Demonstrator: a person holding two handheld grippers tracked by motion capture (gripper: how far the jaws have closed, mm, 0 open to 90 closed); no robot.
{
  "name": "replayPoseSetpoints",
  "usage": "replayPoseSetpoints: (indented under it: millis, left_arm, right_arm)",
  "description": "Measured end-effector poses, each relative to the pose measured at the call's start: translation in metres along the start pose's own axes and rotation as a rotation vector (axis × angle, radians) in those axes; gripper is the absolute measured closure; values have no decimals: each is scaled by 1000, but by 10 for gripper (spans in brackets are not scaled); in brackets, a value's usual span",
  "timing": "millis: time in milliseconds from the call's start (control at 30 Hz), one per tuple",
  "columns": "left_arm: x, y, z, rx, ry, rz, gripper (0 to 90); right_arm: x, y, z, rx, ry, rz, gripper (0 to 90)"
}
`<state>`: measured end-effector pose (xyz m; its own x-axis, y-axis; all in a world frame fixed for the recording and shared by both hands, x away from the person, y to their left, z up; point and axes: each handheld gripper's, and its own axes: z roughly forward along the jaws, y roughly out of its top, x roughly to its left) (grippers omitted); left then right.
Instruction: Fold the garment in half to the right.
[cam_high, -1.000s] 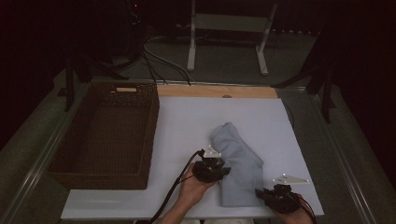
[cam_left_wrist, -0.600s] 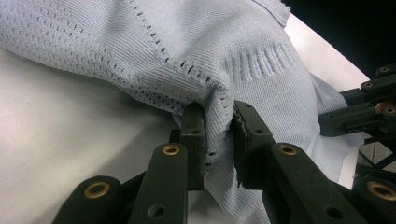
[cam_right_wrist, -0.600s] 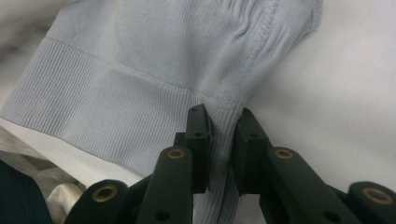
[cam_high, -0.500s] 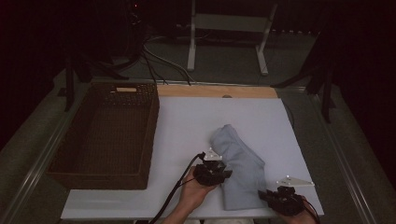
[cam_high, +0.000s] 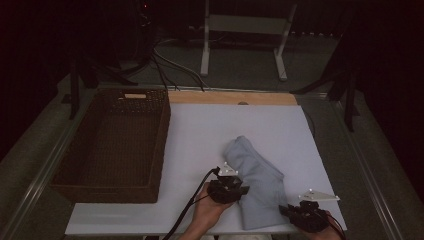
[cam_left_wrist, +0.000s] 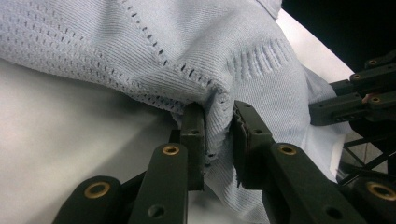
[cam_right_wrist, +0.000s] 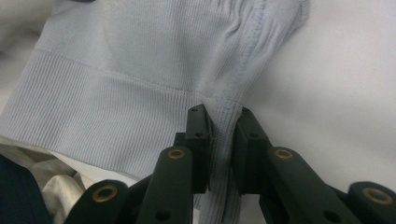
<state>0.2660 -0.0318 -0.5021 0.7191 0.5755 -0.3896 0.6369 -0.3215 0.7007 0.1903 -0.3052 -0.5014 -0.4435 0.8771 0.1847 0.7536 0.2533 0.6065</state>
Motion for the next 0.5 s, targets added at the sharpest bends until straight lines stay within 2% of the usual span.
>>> replayPoseSetpoints:
  millis: [167, 300, 433, 500]
  left_arm:
    - [1, 0, -3, -1, -8, 16, 749]
    - [6, 1, -8, -32, 1, 40, 614]
    - [13, 3, -15, -64, 9, 34, 510]
    - [16, 4, -17, -72, 17, 32, 419]
  right_arm:
    - [0, -1, 0, 2, -8, -7, 790]
    - [-1, -1, 0, 0, -6, -4, 790]
    - [-1, -1, 0, 1, -7, -11, 790]
    - [-1, -1, 0, 0, -6, -11, 789]
